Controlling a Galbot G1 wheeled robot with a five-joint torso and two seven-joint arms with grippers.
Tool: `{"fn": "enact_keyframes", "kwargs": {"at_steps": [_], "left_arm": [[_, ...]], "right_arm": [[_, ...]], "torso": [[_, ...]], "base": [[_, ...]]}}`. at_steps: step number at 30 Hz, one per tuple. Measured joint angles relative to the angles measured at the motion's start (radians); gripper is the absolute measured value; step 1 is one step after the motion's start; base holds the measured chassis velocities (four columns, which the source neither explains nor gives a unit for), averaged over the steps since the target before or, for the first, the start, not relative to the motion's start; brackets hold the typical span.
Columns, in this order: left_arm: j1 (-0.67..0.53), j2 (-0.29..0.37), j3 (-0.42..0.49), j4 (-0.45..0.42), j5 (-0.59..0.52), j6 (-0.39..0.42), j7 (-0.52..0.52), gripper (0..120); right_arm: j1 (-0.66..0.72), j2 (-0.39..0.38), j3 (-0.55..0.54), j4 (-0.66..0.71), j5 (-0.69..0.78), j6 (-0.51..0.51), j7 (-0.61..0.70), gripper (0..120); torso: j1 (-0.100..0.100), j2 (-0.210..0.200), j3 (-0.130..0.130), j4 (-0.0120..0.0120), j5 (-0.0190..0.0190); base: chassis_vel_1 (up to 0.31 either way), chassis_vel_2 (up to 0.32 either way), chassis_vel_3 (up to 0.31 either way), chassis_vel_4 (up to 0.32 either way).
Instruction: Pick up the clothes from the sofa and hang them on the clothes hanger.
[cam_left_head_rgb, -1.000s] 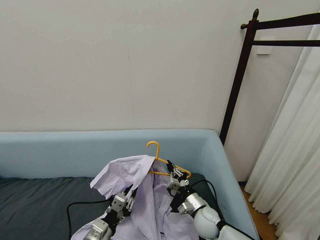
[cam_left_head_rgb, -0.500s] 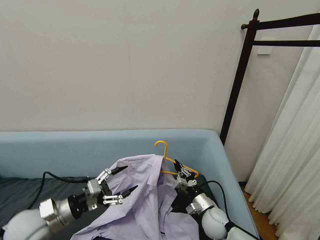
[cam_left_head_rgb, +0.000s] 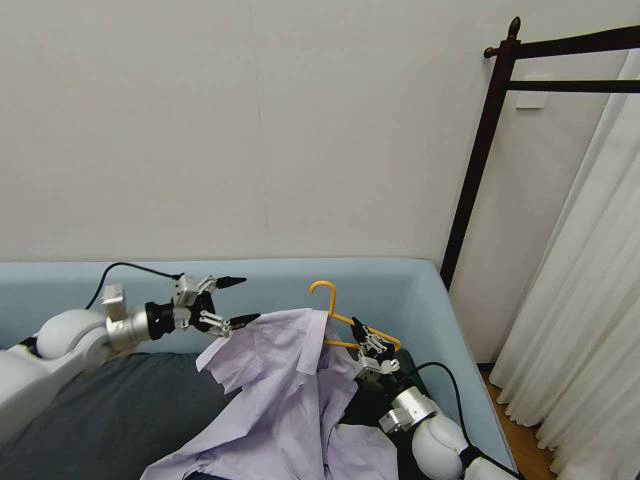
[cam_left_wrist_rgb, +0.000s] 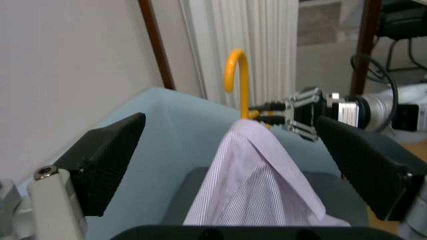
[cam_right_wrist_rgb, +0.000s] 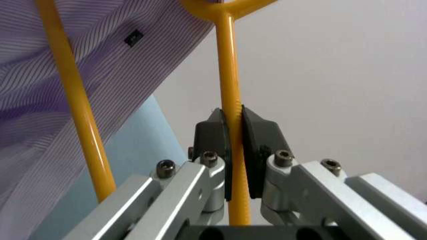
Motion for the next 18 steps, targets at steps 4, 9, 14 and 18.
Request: {"fn": "enact_keyframes", "kwargs": {"at_steps": [4,9,14,18], "left_arm": [[-0.104,-0.047,0.139,0.083,-0.001,0.019,0.059,100],[-0.174,-0.105,0.244,0.153,0.006,0.029,0.093,98],[-0.169,-0.161,0.253,0.199,0.005,0.035,0.09,100],[-0.171,-0.188,0.269,0.225,0.012,0.036,0.088,96]], "right_arm": [[-0.001,-0.005,0.005,-0.001,-0.016,0.014,0.0,4],[0.01,-0.004,0.01,-0.011,-0.048,0.039,0.0,4],[0.02,-0.004,0.021,-0.015,-0.093,0.062,0.0,4],[0.021,-0.009,0.022,-0.015,-0.104,0.069,0.0,4]], "torso": [[0.0,0.0,0.0,0.0008,0.0007],[0.0,0.0,0.0,0.0009,0.0004],[0.0,0.0,0.0,0.0007,0.0004],[0.0,0.0,0.0,0.0007,0.0002]], "base": [[0.0,0.0,0.0,0.0],[0.0,0.0,0.0,0.0],[0.0,0.0,0.0,0.0],[0.0,0.0,0.0,0.0]]}}
